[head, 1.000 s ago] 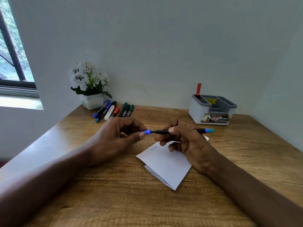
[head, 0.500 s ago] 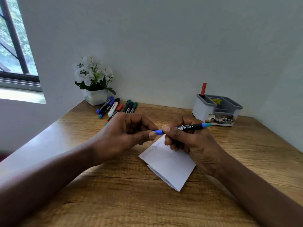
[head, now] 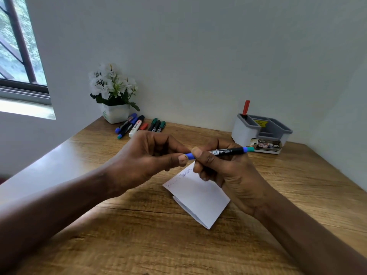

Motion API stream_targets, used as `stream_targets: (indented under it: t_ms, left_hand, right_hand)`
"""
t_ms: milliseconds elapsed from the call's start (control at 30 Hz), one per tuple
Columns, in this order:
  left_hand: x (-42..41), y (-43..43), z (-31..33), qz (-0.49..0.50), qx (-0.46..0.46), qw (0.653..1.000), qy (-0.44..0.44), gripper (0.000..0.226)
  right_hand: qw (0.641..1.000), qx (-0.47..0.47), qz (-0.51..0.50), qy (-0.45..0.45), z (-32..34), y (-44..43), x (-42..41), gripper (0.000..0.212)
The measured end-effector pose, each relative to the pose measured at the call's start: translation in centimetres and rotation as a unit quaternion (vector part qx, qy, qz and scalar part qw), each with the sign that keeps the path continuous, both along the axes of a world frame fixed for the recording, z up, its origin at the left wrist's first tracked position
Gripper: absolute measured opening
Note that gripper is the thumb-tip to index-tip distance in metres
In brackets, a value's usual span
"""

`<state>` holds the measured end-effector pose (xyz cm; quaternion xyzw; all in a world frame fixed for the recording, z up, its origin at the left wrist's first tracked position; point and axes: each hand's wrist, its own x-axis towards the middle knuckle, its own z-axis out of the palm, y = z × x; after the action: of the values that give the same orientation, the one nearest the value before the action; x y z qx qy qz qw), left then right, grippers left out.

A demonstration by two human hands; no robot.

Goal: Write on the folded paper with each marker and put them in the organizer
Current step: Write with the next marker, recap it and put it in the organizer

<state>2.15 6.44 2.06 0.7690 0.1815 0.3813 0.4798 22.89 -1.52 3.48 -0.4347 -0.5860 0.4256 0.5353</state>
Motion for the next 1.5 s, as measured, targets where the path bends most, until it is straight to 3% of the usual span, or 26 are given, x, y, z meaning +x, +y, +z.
stream_targets:
  t_ms: [133,233,300,367,467,667,800,867,1067,1267,1500]
  left_hand:
    - [-0.1,0.3,0.2,0.043,0.068,0.996,0.04,0.019]
    - [-0.7,1.1,0.0,0.121,0.161,0.97,0.138,0.031]
    - [-1.1,1.3,-0.1,0.151,0.18,0.95,0.206,0.046]
    - [-1.3,1.5,-0.3,0.144,0.202,0.933,0.262,0.06]
    - [-1.0,1.5,-0.5,0.112,0.218,0.913,0.327,0.066]
    - [-0.6,2.0,-0.9,0.092,0.236,0.883,0.396,0.064]
    - [-0.5,2.4,-1.1,0.082,0.235,0.883,0.398,0.062]
    - [-0.4,2.4,-1.1,0.08,0.238,0.884,0.393,0.063]
    - [-0.3,2.7,-1.1,0.071,0.237,0.884,0.396,0.063]
    - [-0.3,2.8,-1.1,0.068,0.233,0.885,0.398,0.063]
    - [-0.3,2.9,-1.3,0.065,0.235,0.887,0.392,0.063]
  right_hand:
    - [1.0,0.001,0.009,0.024,0.5,-0.2,0.0,0.02]
    - [0.998,0.011,-0.025,0.058,0.9,0.0,0.5,0.022]
    - [0.995,0.005,-0.038,0.095,1.2,0.1,1.1,0.034]
    - [0.991,-0.004,-0.037,0.127,1.6,0.1,1.6,0.05]
    - [0.99,-0.018,-0.048,0.133,1.8,0.1,2.1,0.057]
    - [0.971,-0.009,-0.233,-0.042,0.6,1.1,2.6,0.022]
    - [0.948,0.089,-0.294,-0.082,0.6,1.5,4.1,0.03]
    - [0.934,0.136,-0.316,-0.092,1.2,1.9,5.3,0.046]
    - [0.867,0.186,-0.433,-0.163,4.5,4.8,10.9,0.077]
    - [0.804,0.205,-0.454,-0.326,7.6,8.8,14.1,0.07]
    - [0.789,0.132,-0.444,-0.403,6.1,11.9,14.5,0.066]
